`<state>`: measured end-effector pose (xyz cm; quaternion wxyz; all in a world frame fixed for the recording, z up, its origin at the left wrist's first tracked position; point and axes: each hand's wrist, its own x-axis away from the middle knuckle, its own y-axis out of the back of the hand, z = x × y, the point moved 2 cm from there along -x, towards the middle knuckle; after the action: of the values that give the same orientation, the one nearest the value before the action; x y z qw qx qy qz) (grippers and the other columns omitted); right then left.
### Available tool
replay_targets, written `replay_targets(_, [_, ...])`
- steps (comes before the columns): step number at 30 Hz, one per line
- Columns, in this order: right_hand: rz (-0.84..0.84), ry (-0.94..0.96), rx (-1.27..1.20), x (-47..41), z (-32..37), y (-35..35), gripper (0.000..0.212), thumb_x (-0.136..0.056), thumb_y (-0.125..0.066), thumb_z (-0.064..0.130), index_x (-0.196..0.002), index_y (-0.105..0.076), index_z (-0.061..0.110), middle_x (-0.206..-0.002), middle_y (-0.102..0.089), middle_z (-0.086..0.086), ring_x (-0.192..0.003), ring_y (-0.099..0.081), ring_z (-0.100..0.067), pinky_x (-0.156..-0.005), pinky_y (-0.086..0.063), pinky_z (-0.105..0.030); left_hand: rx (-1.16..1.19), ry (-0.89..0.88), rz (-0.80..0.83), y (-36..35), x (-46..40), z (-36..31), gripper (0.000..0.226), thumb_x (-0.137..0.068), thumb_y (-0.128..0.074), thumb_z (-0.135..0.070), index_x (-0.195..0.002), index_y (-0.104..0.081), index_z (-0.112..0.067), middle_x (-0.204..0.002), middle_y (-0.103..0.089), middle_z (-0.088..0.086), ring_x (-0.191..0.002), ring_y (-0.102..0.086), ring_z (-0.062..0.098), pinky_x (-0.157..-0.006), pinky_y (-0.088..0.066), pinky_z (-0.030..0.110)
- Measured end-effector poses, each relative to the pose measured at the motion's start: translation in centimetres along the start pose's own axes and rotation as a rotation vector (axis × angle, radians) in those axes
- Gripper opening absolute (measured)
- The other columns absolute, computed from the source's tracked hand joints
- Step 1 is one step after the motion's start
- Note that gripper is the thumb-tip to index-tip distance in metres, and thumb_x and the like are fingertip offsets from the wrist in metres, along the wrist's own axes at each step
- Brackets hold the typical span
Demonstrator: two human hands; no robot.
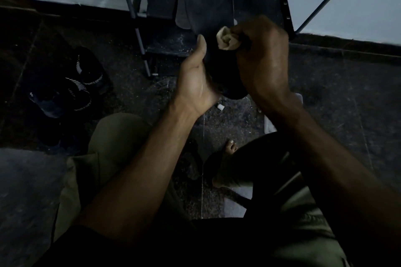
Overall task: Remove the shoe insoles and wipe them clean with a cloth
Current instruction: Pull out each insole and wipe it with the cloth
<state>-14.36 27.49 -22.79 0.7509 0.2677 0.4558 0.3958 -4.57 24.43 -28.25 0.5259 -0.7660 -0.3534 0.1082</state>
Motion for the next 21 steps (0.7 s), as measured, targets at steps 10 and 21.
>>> replay_targets(10, [-0.022, 0.036, 0.035, -0.9, 0.0, 0.2, 0.017, -0.087, -0.058, 0.012, -0.091, -0.074, 0.008, -0.088, -0.069, -0.011, -0.077, -0.063, -0.021, -0.065, -0.05, -0.035, 0.012, -0.01, 0.01, 0.1, -0.2, 0.4, 0.049, -0.105, -0.022, -0.04, -0.129, -0.051, -0.01, -0.136, -0.053, 0.017, -0.128, -0.05, 0.034, -0.112, -0.036, 0.049])
replay_targets(21, [0.036, 0.112, -0.01, -1.0, 0.8, -0.2, 0.034, -0.09, -0.045, 0.026, -0.092, -0.073, 0.006, -0.089, -0.068, -0.012, -0.077, -0.062, -0.019, -0.063, -0.048, -0.032, 0.008, -0.018, -0.042, 0.4, -0.3, 0.1, 0.05, -0.105, -0.024, -0.039, -0.115, -0.063, -0.009, -0.119, -0.065, 0.015, -0.113, -0.061, 0.03, -0.101, -0.047, 0.044])
